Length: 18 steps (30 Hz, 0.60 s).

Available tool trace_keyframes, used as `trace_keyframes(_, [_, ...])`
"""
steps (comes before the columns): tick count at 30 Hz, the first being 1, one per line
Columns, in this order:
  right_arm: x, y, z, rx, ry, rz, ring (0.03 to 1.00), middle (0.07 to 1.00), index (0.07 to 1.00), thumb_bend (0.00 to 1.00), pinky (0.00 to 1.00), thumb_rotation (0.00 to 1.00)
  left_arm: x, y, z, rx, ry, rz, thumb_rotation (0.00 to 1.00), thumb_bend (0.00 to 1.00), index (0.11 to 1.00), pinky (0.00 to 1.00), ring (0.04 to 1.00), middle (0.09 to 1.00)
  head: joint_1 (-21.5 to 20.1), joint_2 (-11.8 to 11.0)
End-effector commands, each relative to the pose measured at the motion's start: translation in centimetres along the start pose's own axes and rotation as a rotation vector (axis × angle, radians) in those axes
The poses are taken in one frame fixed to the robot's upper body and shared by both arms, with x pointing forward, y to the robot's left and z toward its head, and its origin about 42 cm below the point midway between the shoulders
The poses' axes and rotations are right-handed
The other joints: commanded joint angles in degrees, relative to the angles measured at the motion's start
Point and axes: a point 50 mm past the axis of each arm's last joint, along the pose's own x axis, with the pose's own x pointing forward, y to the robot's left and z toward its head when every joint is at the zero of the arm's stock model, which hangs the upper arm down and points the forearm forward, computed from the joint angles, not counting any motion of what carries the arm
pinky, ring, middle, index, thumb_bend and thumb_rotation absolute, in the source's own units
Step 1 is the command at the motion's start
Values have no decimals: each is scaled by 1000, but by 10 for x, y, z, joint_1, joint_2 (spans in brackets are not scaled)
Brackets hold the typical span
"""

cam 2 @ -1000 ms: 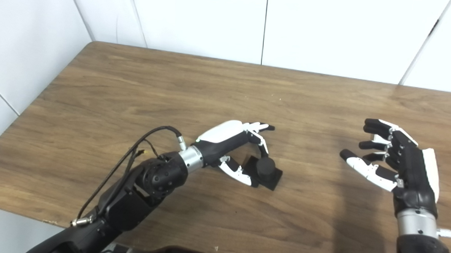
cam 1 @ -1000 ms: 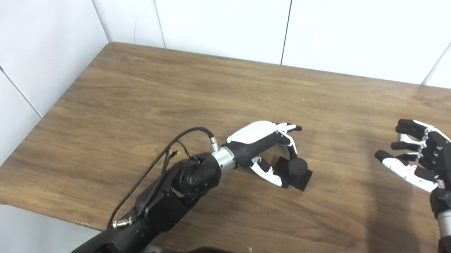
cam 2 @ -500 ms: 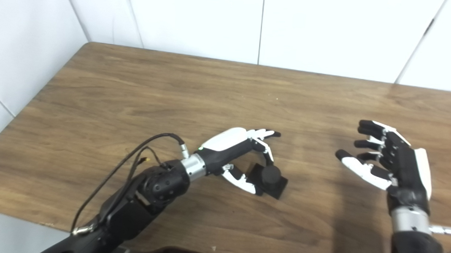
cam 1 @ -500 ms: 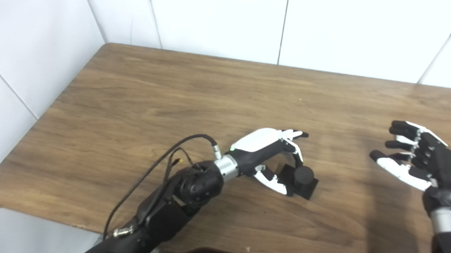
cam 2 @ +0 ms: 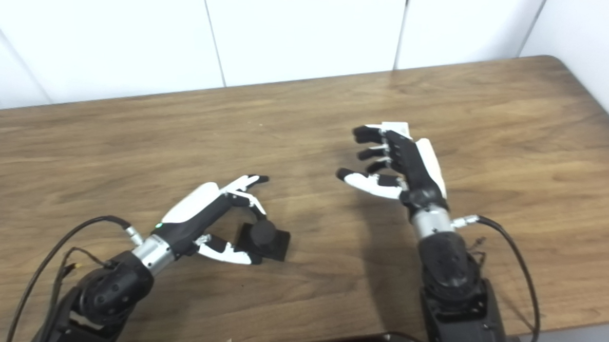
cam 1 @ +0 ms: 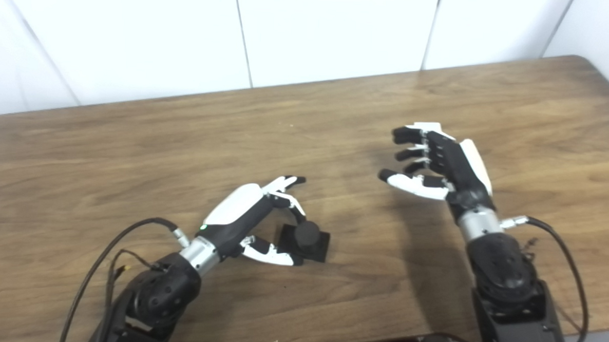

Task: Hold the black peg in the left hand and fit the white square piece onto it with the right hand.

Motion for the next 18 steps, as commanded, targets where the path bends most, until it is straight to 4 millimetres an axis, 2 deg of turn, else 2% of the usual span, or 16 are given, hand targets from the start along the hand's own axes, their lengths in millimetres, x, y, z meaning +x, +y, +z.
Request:
trace_keyframes(1, [7,1,18,3,-100,-28,612,708,691,566,482,29,-9,4,-6,12,9,-20,63,523,491,944,1000,967,-1,0])
trace_keyframes(3, [8,4,16,9,-99,-26,617,709,692,566,485,8,-10,2,-9,13,12,-20,61,523,490,915,1000,962,-22,-8])
trace_keyframes(11, [10,9,15,2,-100,-32,621,715,693,578,495,0,-15,5,-12,13,18,-19,56,522,491,899,1000,958,-31,-14])
trace_keyframes(18, [23,-8,23,-91,-165,-52,630,722,692,587,499,72,-15,4,-11,-3,15,-26,55,522,491,872,1000,966,-33,-14])
